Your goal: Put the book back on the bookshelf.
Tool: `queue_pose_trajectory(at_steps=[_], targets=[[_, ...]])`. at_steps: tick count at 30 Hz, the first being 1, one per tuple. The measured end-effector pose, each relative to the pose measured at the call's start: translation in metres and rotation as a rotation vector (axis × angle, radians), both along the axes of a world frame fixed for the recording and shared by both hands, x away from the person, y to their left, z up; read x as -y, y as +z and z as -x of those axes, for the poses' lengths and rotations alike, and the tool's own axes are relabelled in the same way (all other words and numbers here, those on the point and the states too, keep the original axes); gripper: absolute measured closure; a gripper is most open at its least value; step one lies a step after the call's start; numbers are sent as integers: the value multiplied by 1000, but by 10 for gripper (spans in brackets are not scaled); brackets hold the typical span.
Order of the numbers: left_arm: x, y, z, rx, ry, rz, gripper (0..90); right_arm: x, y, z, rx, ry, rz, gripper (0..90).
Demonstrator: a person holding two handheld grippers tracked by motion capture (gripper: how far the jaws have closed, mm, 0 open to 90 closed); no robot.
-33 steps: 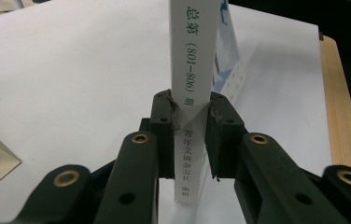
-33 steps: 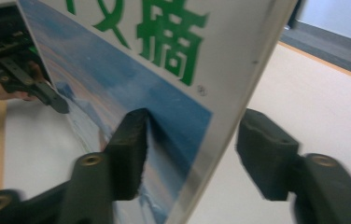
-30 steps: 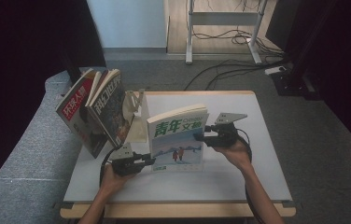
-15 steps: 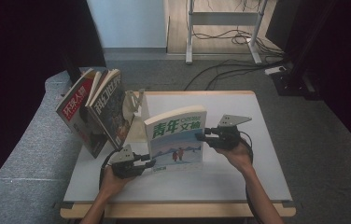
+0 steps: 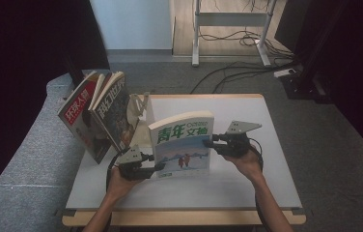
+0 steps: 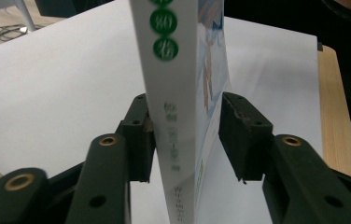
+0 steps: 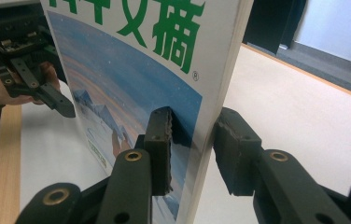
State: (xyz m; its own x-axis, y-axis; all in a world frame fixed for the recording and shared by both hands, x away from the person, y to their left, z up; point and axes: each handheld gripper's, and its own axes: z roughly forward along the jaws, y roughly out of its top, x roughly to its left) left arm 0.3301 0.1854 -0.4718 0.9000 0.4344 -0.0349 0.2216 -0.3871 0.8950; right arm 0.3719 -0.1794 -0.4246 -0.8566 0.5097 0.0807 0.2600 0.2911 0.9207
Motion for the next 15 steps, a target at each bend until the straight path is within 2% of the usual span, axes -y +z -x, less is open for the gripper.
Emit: queue_pose_trajectory(at_steps=[4, 8, 15], targets=[[3, 4, -2, -22, -1, 19, 501, 0, 0, 0, 1, 1, -4, 663], [4, 8, -5, -24, -3, 23, 485, 0, 0, 1, 2, 3, -4, 665], [10, 28, -11, -13, -7, 38, 463, 1, 0, 1, 6, 4, -1, 666]])
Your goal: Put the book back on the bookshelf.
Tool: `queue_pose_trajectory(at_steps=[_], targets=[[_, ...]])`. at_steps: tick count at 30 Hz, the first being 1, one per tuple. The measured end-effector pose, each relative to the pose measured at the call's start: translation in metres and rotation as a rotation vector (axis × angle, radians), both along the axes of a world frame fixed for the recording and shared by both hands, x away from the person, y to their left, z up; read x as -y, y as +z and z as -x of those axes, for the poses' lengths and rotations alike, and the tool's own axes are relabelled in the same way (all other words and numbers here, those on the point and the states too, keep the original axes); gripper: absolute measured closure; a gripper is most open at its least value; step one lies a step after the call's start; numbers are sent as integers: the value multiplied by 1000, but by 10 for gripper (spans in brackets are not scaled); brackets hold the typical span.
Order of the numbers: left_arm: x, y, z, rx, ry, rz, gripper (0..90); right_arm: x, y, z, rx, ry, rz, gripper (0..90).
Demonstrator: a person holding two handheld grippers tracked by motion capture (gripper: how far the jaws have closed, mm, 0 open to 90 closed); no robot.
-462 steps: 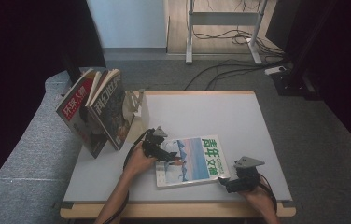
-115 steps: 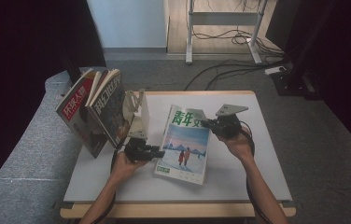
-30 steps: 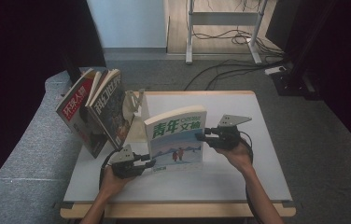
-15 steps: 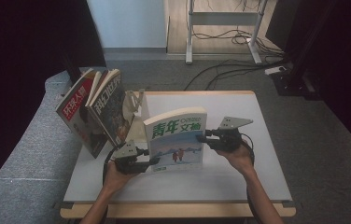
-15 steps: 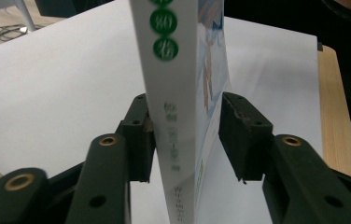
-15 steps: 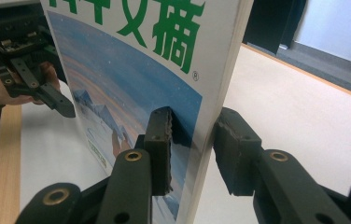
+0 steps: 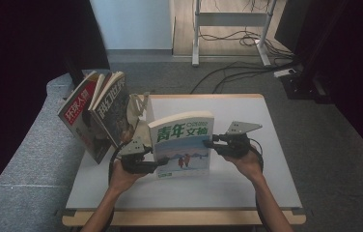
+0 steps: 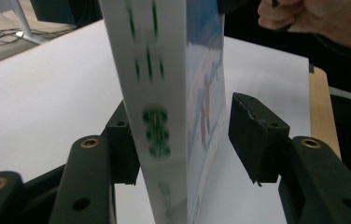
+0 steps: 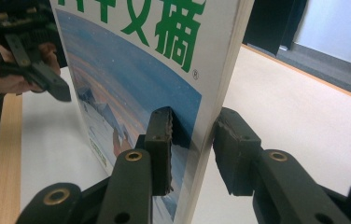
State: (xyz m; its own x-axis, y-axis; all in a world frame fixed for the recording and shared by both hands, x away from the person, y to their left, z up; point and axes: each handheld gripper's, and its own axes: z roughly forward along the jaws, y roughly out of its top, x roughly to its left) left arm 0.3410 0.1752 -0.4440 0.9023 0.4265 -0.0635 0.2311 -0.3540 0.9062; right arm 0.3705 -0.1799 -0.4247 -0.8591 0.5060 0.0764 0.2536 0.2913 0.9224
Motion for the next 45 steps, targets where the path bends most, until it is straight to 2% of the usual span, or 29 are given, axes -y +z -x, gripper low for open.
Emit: queue_pose_trajectory(at_steps=[11, 19, 25, 27, 31, 34, 40, 45], targets=[[1, 27, -11, 2, 4, 62, 443, 1, 1, 2, 9, 9, 6, 673], [-1, 55, -21, 12, 1, 105, 448, 0, 1, 2, 10, 9, 8, 674], [1, 67, -26, 3, -5, 103, 473, 0, 1, 2, 9, 8, 8, 674], [2, 68, -27, 2, -3, 103, 480, 0, 1, 2, 9, 8, 8, 674], [1, 70, -27, -3, 7, 105, 569, 0, 1, 1, 8, 8, 7, 674], [-2, 68, -25, -22, 2, 119, 603, 0, 1, 1, 7, 10, 6, 672], [-3, 66, -24, -21, 11, 105, 642, 0, 1, 0, 5, 7, 5, 670], [-3, 67, -22, -9, 16, 86, 713, 0, 1, 0, 4, 11, 5, 667]])
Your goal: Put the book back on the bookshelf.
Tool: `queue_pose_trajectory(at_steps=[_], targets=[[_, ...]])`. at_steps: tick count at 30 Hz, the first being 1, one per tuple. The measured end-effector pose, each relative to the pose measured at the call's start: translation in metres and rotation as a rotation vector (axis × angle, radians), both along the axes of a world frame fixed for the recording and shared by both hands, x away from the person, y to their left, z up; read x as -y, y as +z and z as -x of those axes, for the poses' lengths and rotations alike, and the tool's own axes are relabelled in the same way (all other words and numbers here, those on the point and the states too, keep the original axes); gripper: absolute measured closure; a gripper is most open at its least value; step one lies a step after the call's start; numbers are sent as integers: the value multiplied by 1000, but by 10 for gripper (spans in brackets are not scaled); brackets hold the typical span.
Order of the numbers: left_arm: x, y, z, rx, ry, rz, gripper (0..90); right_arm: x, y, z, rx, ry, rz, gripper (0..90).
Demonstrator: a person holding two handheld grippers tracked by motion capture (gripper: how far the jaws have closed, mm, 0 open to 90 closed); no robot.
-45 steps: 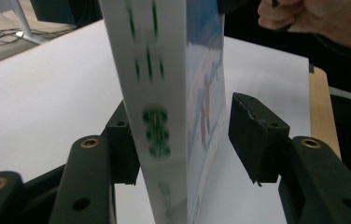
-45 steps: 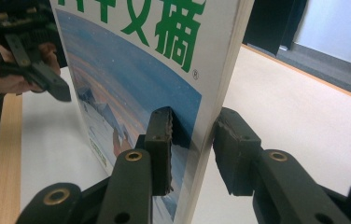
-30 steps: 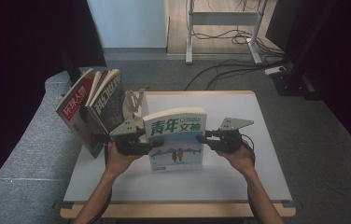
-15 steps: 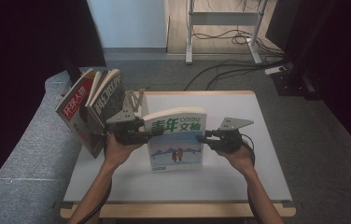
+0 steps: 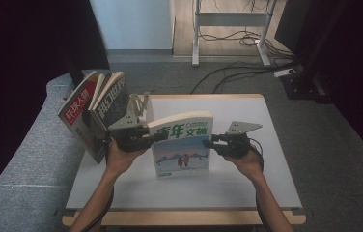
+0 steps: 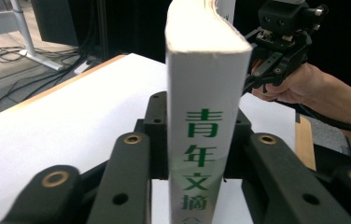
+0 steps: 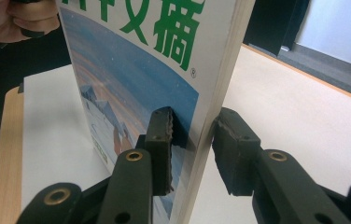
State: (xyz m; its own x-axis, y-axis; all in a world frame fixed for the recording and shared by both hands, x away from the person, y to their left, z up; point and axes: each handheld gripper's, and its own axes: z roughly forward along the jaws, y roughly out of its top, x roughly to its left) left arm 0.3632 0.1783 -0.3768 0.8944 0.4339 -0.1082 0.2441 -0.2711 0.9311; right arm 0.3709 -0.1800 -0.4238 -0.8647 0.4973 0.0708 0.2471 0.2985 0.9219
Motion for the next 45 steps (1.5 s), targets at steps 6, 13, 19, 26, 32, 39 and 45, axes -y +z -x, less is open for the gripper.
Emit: queue_pose_trajectory(at_steps=[6, 13, 19, 26, 32, 39, 45], targets=[[1, 3, 3, 12, -12, -26, 733, -1, 0, -2, -4, -9, 4, 641], [2, 6, 8, 27, -28, -63, 735, -1, -1, -2, -3, -39, 28, 608], [3, 8, 11, 31, -35, -86, 736, 7, -5, -3, -4, -89, 53, 540], [3, 10, 13, 31, -38, -114, 736, 19, -12, -4, -18, -168, 103, 414], [2, 13, 14, 25, -40, -136, 736, 29, -23, -5, -51, -237, 151, 315], [3, 16, 14, 15, -35, -173, 735, 49, -44, -3, -89, -316, 226, 199], [5, 19, 13, 11, -32, -202, 735, 58, -57, 0, -112, -345, 262, 143]])
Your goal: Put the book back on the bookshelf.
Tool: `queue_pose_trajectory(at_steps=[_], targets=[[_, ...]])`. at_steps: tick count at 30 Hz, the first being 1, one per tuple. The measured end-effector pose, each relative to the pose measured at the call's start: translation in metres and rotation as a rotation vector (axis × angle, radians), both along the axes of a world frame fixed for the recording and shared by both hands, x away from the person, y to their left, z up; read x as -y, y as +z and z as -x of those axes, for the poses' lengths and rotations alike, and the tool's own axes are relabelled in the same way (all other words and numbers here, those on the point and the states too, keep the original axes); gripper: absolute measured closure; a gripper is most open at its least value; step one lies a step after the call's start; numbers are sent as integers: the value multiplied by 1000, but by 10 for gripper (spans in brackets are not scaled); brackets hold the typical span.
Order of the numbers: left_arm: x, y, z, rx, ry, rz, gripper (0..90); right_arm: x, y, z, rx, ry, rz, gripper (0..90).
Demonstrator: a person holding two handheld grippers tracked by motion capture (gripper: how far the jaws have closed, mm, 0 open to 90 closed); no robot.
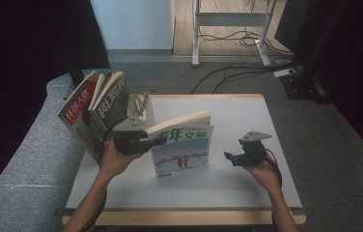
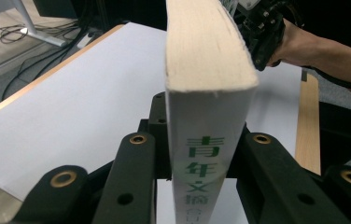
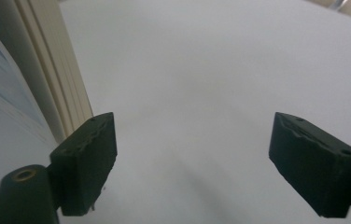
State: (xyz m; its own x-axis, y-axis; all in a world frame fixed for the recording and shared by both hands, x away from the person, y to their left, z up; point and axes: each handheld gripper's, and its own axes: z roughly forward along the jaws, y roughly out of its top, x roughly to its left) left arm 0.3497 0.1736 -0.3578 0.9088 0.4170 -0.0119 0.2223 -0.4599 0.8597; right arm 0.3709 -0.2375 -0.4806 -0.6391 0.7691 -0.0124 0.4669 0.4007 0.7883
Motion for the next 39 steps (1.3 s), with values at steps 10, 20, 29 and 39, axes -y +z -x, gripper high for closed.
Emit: queue_pose_trajectory(at_steps=[10, 20, 29, 39], targets=[[3, 5, -1, -20, -9, -49, 735, 12, -32, 11, -69, -59, 51, 0], [3, 5, -2, -38, 0, -38, 737, 22, -55, 17, -97, -116, 48, 0], [6, 4, -4, -54, 41, -3, 741, 23, -56, 18, -91, -128, 52, 0], [-1, 17, -10, -69, 74, 32, 744, 23, -56, 18, -92, -128, 50, 0]])
